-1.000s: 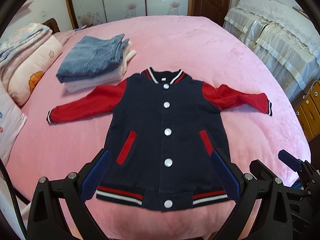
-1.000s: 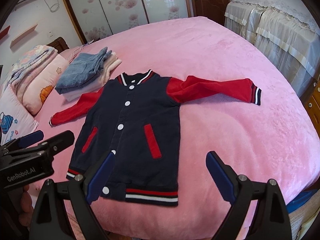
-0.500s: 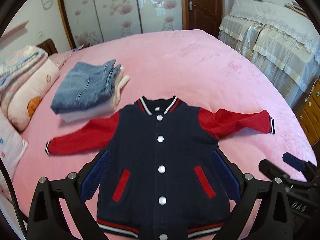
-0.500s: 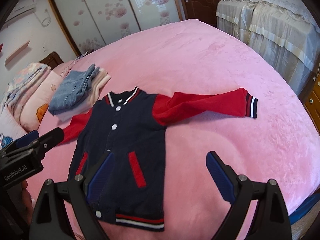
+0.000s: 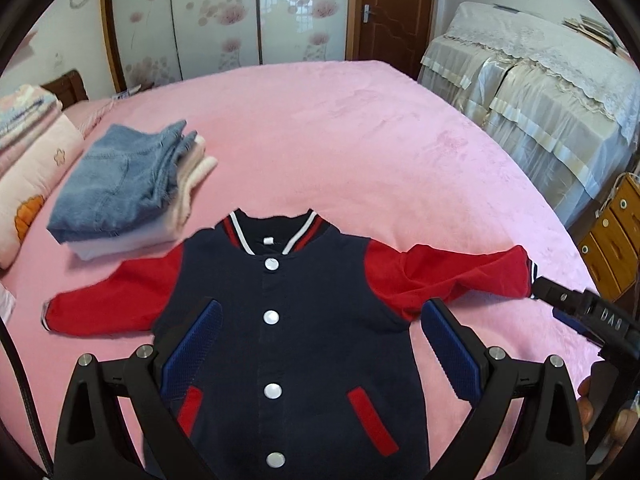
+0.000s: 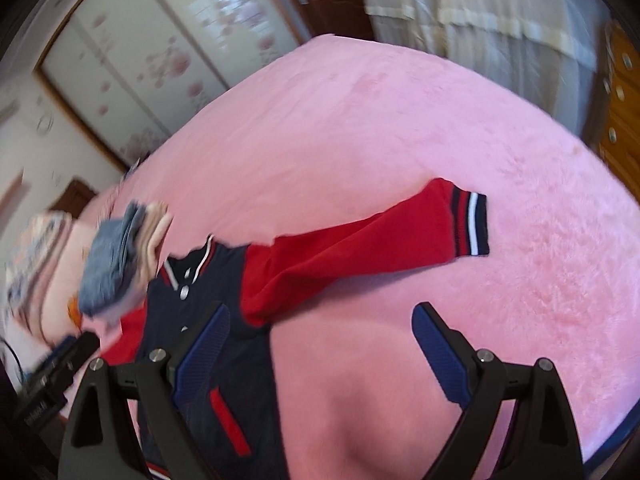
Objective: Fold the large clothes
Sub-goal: 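Move the right tool to the red sleeve cuff and grasp it, then lift the red sleeve with the right tool and carry it across the jacket body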
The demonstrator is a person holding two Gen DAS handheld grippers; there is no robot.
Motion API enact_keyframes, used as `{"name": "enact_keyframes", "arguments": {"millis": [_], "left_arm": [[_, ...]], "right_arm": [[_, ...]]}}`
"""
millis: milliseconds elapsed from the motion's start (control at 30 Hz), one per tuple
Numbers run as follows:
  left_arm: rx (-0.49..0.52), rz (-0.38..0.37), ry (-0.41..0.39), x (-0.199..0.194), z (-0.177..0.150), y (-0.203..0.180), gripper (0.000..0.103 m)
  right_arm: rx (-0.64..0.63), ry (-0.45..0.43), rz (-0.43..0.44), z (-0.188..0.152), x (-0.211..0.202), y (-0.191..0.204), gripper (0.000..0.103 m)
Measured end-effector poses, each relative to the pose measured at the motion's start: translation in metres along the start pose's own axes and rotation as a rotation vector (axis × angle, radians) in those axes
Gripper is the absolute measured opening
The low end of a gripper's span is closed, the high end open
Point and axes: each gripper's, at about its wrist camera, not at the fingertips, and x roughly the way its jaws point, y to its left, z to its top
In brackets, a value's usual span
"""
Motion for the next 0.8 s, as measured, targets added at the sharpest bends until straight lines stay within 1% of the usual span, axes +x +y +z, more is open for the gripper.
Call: {"name": "enact_keyframes", "arguments": {"millis": [167,333,433,533,600,633,667,700,733,767,800], "left_arm": [[-0.022,-0.012,0.051,0.025,-0.001,-0.001,0.099],[-0.037,0.015,0.028,0.037,-0.003,0.001,0.099],[-0.046,0.035,0.047,0.048,-0.001,0.002,0.099],[-0.063,0.015,0.076,0.054,-0.001,0.005,0.099],[-0.06,0.013,0.082,0.057,-0.004,0.004,0.099],[-0.056,0.012,0.084,0.058,-0.005,0.004,0.099],[-0.053,0.01,0.087,0.058,-0.006,0.004,0.099],[-0.053,0.01,0.093,0.058,-0.008,0.004,0.099],[-0.054,0.013,0.094,0.058,-0.008,0.004,0.099],[-0.055,0.015,0.094,0.057,-0.009,0.006,0.099],[-0.057,0.019,0.091,0.056,-0.01,0.007,0.099]], "right_arm": [[0.181,0.045,0.093,0.01,0.032,-0.037,0.093],[0.323,0.069,0.169,0.007,0.066,-0.062,0.089],[0.411,0.076,0.187,0.007,0.086,-0.075,0.083],[0.475,0.063,0.189,0.007,0.099,-0.085,0.077],[0.505,0.044,0.185,0.009,0.104,-0.091,0.068],[0.517,0.031,0.184,0.01,0.106,-0.093,0.065],[0.517,0.021,0.179,0.012,0.107,-0.094,0.058],[0.507,0.013,0.159,0.014,0.107,-0.094,0.045],[0.492,0.005,0.136,0.016,0.105,-0.093,0.037],[0.457,-0.016,0.095,0.018,0.101,-0.089,0.016],[0.423,-0.032,0.066,0.021,0.097,-0.084,0.006]]}}
